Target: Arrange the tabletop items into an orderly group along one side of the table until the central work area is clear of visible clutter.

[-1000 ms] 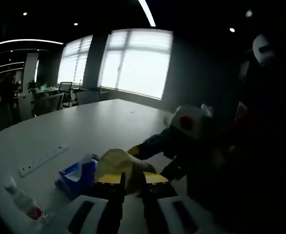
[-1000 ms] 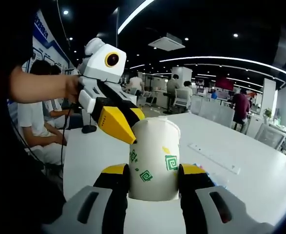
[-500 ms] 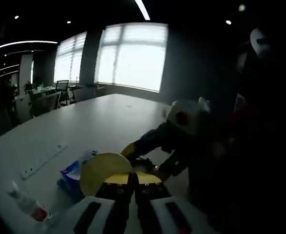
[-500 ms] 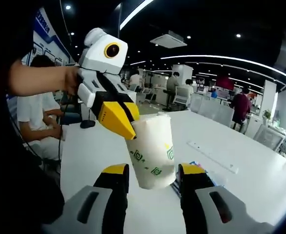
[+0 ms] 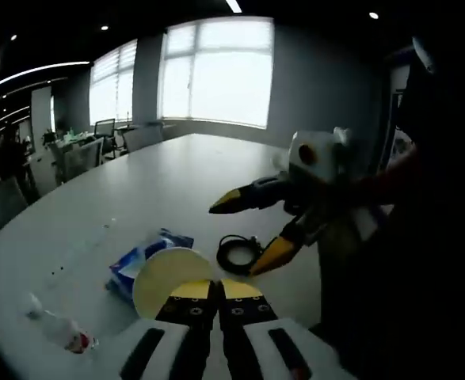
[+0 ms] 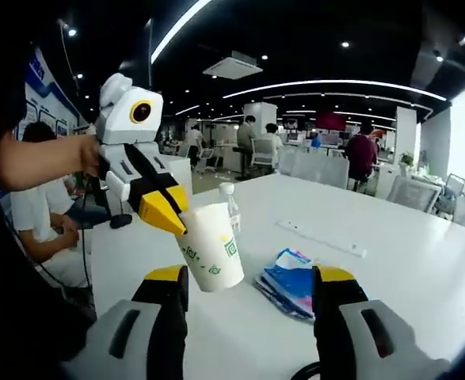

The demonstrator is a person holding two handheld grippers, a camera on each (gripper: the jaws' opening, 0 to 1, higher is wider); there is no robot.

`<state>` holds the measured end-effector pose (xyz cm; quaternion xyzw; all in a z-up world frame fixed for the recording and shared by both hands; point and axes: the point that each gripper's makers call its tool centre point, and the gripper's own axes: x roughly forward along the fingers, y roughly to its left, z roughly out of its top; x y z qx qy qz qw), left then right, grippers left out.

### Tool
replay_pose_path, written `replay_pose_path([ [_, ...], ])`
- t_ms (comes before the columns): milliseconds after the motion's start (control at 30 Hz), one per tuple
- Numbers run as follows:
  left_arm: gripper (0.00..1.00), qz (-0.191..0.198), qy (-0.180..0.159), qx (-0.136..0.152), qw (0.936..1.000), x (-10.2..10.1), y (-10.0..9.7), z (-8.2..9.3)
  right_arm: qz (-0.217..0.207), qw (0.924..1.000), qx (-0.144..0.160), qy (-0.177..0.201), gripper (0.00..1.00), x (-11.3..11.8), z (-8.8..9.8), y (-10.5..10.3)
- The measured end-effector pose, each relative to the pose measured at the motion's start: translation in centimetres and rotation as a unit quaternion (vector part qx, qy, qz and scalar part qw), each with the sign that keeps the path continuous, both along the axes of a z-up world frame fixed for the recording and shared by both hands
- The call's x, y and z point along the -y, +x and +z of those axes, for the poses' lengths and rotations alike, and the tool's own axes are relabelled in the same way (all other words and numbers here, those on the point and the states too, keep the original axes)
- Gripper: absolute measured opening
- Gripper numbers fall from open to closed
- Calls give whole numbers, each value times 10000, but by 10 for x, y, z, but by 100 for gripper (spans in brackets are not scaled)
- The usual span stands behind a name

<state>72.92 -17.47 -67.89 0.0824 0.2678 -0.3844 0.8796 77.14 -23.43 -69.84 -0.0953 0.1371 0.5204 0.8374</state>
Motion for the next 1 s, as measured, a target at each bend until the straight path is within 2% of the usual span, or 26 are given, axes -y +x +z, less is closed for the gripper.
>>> replay_pose_path([
  [300,0,203,581,-25,9981,-20,13,-17,-491,9985,-242,29,75,35,0,12],
  [433,0,332,983,-42,9946,-33,22,-26,-708,9971,-285,21,79,51,1,16],
  [500,0,350,1057,-62,9938,-35,26,-30,-823,9960,-345,26,82,58,2,17],
  [1000,0,367,1778,-304,9829,-65,62,-65,-1121,9917,-617,-146,99,90,-5,6],
])
